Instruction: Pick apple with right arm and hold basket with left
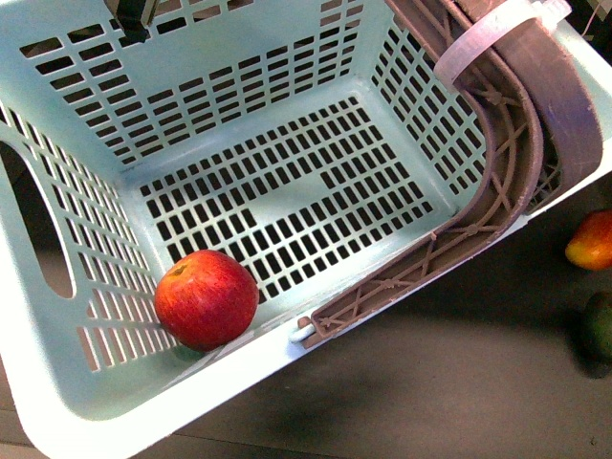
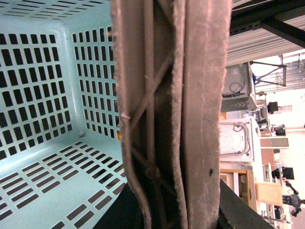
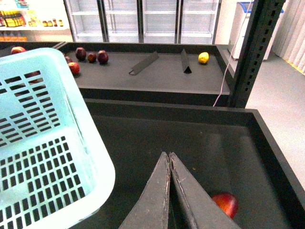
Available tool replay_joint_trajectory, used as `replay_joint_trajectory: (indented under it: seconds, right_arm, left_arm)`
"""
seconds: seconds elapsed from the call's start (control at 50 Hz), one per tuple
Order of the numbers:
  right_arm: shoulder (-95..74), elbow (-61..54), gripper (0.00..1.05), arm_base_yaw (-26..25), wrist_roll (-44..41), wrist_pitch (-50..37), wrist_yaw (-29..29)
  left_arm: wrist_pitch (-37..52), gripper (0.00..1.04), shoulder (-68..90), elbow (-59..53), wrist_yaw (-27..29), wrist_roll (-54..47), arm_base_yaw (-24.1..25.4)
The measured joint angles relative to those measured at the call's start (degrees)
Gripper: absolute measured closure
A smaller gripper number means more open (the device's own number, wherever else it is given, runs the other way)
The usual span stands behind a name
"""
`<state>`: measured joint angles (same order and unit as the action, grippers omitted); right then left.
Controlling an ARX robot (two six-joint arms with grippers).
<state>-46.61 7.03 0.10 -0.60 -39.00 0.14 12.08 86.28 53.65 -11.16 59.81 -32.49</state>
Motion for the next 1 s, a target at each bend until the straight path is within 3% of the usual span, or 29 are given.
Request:
replay_joint_trajectory:
  seconds: [0.3,0.48,1.001]
  right_arm:
    - [11.9,-4.2,1.03,0.0,0.0,7.6,0.0]
    - [14.5,-6.0,1.03,0.0,0.0,7.7,-0.1]
    - [30.7,-6.0,1.03,0.0,0.0,23.0,-0.1]
  left_arm:
    - [0.0,0.87,0.0,0.0,0.2,0.0,0.0]
    - [0.0,0.87,0.0,0.0,-0.2,0.0,0.0]
    - [0.0,0.87,0.0,0.0,0.0,0.0,0.0]
